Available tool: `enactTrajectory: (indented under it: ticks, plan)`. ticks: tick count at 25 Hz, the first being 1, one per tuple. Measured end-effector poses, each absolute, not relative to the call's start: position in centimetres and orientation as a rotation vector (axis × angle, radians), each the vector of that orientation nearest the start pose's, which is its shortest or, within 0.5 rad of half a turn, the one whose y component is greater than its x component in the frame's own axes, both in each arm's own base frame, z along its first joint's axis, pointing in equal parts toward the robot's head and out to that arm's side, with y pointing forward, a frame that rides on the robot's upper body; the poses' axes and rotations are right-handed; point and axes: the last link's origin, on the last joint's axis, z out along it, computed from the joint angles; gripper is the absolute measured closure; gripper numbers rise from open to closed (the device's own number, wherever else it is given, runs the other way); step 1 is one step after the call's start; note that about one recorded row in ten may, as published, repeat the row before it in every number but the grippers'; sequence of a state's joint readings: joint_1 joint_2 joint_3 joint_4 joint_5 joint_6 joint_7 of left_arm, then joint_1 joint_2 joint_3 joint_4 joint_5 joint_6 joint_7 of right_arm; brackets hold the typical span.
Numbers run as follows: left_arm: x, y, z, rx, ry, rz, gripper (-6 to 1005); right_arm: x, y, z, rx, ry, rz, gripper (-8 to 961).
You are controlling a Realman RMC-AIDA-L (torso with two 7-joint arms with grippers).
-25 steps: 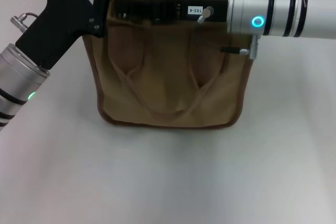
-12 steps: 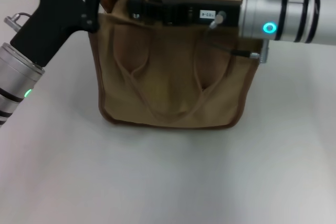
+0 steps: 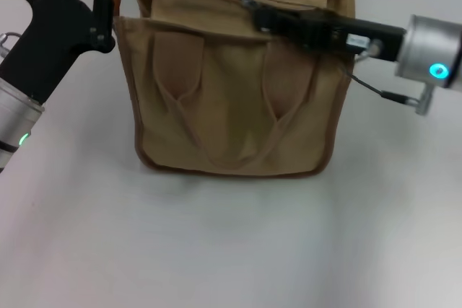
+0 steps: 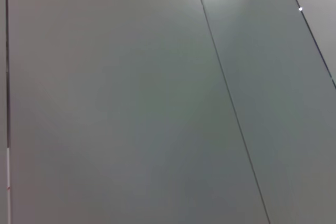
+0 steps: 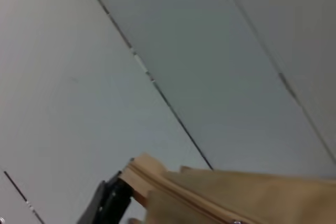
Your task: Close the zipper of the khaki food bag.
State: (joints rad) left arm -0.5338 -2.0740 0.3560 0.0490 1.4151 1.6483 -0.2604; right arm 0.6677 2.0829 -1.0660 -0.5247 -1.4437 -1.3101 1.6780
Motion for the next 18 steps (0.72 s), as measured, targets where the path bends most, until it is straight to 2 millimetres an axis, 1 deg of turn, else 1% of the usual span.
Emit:
enactTrajectory:
  ticks: [1, 2, 5, 6, 7, 15, 18]
  plan:
    - [-26.3, 32.0, 0.5, -1.826, -0.032, -1.048, 897, 18.7, 37.5, -2.9, -2.556, 1.013, 1.106, 955]
    - [-26.3, 32.0, 0.5, -1.826, -0.032, -1.048, 896, 18.7, 37.5, -2.9, -2.556, 1.013, 1.106, 955]
    - [-26.5, 31.8, 0.5, -1.824, -0.038, -1.043, 895, 20.0, 36.7, -2.3, -2.530, 1.028, 1.110, 955]
    - [-26.6, 31.8, 0.5, -1.823, -0.040, -1.042, 894, 20.7, 36.4, -1.8, -2.507, 1.035, 1.121, 955]
    - [-26.6, 31.7, 0.5, -1.823, -0.042, -1.040, 893, 20.7, 36.4, -1.8, -2.507, 1.035, 1.121, 955]
    - [-27.0, 31.9, 0.5, -1.817, -0.066, -1.019, 888, 22.9, 35.3, -0.1, -2.442, 1.072, 1.159, 955]
    - [-27.0, 31.9, 0.3, -1.820, -0.074, -1.012, 887, 23.2, 35.1, 0.1, -2.440, 1.077, 1.160, 955]
